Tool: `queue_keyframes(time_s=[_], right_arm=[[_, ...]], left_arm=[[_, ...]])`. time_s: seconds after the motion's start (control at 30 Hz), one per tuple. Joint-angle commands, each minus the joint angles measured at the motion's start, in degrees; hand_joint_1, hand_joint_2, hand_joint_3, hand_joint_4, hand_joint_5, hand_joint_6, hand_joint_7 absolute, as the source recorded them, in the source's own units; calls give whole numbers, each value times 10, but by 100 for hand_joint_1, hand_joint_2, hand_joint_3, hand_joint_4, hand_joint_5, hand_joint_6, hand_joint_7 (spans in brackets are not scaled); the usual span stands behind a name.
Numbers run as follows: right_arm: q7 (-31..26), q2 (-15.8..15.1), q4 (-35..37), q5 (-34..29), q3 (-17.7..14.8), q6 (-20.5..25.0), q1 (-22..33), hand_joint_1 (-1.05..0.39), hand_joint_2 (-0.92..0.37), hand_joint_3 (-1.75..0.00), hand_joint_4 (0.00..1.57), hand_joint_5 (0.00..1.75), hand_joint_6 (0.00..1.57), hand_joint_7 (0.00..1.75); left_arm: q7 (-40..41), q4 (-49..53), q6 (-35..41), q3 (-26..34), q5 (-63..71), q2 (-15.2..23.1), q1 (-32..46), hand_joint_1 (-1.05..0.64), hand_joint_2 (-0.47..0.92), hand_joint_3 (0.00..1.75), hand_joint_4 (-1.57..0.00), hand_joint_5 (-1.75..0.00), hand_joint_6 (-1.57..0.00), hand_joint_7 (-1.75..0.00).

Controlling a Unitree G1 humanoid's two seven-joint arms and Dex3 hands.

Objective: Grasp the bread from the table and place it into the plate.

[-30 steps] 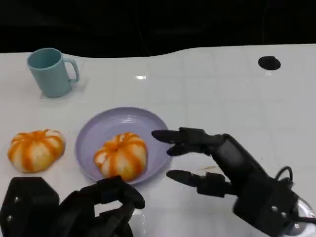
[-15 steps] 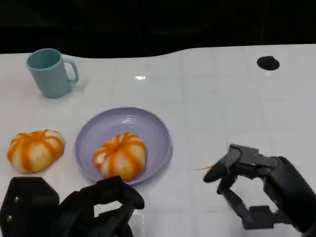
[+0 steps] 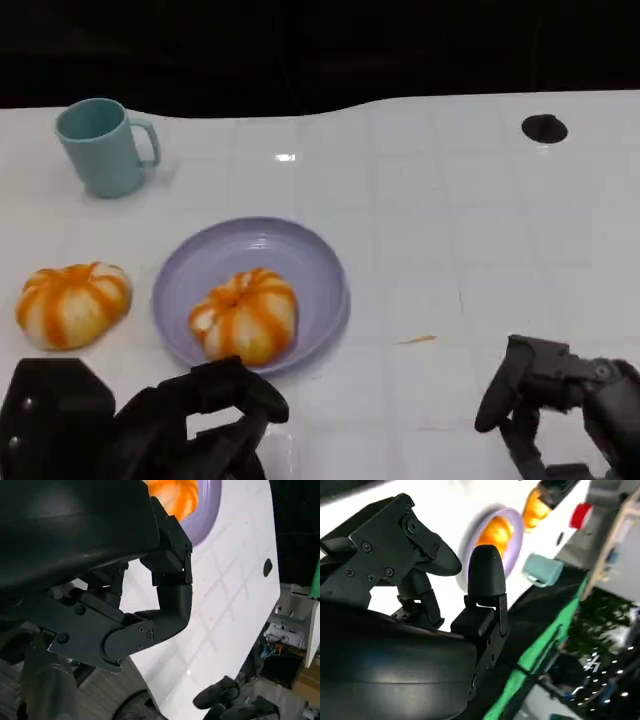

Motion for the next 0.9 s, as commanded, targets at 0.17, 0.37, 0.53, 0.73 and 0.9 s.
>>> queue_keyframes(time_s=[0.17,0.37,0.53,0.73,0.9], right_arm=[[-44,13,42,-26,-6,-45,7,-2,-43,-130,89,175,71,155],[-71,16,75,-55,-6,-65,0,-1,-40,-132,92,175,72,156],[-83,17,79,-81,-4,-49,-7,-4,-39,-130,97,175,71,157],[-84,18,82,-84,-4,-35,-14,-2,-41,-128,98,175,71,156],[-82,17,78,-85,-4,-27,-15,-1,-41,-128,97,175,72,156]], left_arm=[[-6,3,-10,10,-2,12,5,-38,81,75,-68,-175,-62,-145],[-6,0,-10,17,-7,14,10,-37,81,74,-67,-175,-62,-143],[-7,5,-13,21,-9,15,10,-36,82,72,-68,-175,-64,-141],[-9,12,-18,21,-8,16,6,-35,83,73,-68,-175,-64,-139],[-5,12,-15,21,-9,15,6,-35,82,73,-68,-175,-64,-139]])
